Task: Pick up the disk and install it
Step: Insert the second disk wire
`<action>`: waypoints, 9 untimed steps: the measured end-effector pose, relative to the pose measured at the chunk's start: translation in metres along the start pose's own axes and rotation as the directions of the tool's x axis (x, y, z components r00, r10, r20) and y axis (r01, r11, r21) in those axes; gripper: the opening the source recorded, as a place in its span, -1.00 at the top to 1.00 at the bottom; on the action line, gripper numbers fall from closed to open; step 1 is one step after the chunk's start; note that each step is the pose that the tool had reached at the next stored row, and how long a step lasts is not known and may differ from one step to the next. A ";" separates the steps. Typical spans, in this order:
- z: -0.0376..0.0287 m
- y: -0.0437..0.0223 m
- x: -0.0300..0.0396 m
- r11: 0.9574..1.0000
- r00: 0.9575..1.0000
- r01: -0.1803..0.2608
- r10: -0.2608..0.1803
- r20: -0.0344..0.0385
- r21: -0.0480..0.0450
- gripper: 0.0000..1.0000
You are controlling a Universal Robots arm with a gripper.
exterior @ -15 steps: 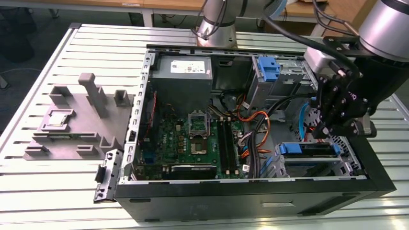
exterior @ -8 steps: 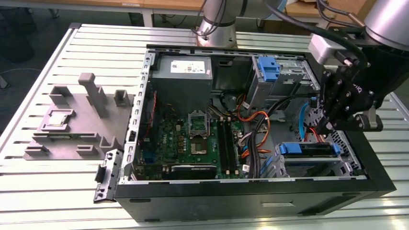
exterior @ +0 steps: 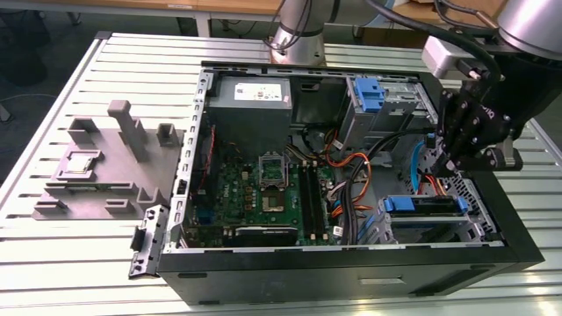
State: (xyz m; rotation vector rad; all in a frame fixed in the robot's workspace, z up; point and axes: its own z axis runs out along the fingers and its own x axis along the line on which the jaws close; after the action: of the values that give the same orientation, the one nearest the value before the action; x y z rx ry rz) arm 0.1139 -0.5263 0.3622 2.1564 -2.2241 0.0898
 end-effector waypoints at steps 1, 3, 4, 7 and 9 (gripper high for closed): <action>-0.0002 0.0001 -0.0026 1.000 1.000 0.000 0.000 0.000 0.000 0.80; -0.0018 0.0002 -0.0065 1.000 1.000 0.000 0.000 -0.001 0.000 0.80; -0.0034 0.0002 -0.0080 1.000 1.000 0.000 0.000 -0.001 0.000 0.80; -0.0101 0.0003 -0.0125 1.000 1.000 0.000 0.000 -0.001 0.000 0.80; -0.0138 0.0004 -0.0165 1.000 1.000 0.000 0.000 -0.001 0.000 0.80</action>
State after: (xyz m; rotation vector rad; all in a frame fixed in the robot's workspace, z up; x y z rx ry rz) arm 0.1139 -0.5089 0.3748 2.1558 -2.2235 0.0912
